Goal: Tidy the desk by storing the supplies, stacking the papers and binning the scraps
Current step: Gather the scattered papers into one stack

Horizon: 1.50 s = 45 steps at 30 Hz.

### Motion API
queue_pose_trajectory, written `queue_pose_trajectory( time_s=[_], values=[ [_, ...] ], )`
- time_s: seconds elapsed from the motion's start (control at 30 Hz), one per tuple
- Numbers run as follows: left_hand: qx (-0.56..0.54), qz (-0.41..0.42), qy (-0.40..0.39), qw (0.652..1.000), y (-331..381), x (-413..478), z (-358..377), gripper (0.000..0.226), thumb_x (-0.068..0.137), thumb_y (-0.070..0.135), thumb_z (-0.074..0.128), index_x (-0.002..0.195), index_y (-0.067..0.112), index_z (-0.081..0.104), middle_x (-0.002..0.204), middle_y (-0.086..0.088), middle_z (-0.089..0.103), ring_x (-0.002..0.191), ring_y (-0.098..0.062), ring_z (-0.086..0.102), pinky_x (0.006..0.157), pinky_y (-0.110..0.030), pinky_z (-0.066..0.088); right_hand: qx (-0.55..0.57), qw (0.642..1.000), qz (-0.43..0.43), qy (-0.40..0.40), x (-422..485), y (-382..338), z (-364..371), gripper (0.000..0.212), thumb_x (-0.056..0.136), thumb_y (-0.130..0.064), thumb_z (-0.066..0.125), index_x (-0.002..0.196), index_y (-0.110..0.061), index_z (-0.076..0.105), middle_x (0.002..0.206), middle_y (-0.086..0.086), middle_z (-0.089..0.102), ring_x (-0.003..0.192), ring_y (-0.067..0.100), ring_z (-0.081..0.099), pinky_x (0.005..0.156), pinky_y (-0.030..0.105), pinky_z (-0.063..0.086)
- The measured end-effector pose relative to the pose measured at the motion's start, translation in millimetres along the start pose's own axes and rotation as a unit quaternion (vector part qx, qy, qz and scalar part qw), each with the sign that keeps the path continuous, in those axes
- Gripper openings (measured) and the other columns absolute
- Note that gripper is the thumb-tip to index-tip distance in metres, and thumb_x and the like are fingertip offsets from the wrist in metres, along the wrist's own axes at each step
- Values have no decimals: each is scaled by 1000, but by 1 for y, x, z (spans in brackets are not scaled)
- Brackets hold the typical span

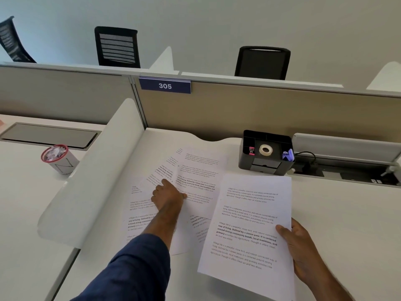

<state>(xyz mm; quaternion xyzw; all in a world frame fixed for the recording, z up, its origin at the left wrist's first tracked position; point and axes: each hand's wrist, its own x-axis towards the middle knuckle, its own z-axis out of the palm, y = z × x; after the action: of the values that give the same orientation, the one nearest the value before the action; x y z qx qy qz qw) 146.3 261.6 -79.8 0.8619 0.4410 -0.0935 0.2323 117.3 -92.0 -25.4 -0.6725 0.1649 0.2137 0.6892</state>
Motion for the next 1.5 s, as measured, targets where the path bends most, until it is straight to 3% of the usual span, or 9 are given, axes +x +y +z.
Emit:
queue_pose_trajectory(
  time_s=[0.33,0.5,0.7,0.83,1.03,1.2,1.27,1.37,1.5],
  values=[
    [-204,41,-19,978,1,-3,-22,20,99,7,51,117,6,59,121,-13,66,94,-24,60,72,-37,56,10,1000,1,-2,2,-1,-4,28,100,-5,51,123,-17,63,112,9,75,99,35,72,90,55,56],
    [-360,55,-23,931,-9,-22,-60,27,101,3,52,125,5,62,118,-9,67,86,-25,69,55,-33,61,19,1000,0,-2,4,1,-2,28,100,-5,50,122,-17,63,111,8,75,97,35,72,87,53,57],
    [-488,27,-107,866,-50,-62,-107,22,100,5,61,121,11,66,108,-8,78,88,-30,77,65,-39,64,41,999,1,10,10,4,1,30,99,-2,50,124,-14,63,114,12,74,100,37,71,90,54,56],
    [-422,61,-161,890,-57,-111,-101,17,100,6,62,114,12,70,100,-4,81,86,-25,79,76,-44,64,49,999,-3,-3,8,1,10,28,99,-3,50,122,-12,63,111,12,75,97,36,72,83,48,58],
    [-337,45,-150,928,-59,-168,-70,13,101,19,63,112,25,68,111,8,76,91,-15,75,74,-32,61,70,997,1,-25,1,-2,21,26,99,-5,51,121,-14,63,110,14,75,97,40,71,79,49,59],
    [-188,66,-199,960,-60,-175,-68,37,94,55,65,112,23,64,110,9,70,93,-13,68,77,-32,59,73,996,7,-53,-5,-4,20,30,99,-5,51,126,-14,62,115,15,73,102,43,69,84,54,57],
    [-292,47,-290,910,-59,-166,-74,42,91,56,66,115,21,70,111,4,77,99,-19,74,95,-45,59,71,995,12,-76,-10,-7,20,30,99,-7,52,127,-14,63,117,16,72,104,43,68,87,55,56],
    [-476,-6,-408,779,-48,-158,-74,34,98,31,67,130,17,66,123,-12,75,112,-36,72,101,-57,55,71,991,18,-109,-20,-12,25,29,98,-11,56,125,-13,65,118,18,71,107,42,67,88,51,56],
    [-483,51,-392,781,-27,-159,-66,37,99,13,64,135,10,62,124,-16,74,113,-38,71,103,-59,53,61,992,29,-106,-29,-19,26,33,102,-36,51,121,-17,69,117,13,73,107,34,70,97,51,52]
  ],
)
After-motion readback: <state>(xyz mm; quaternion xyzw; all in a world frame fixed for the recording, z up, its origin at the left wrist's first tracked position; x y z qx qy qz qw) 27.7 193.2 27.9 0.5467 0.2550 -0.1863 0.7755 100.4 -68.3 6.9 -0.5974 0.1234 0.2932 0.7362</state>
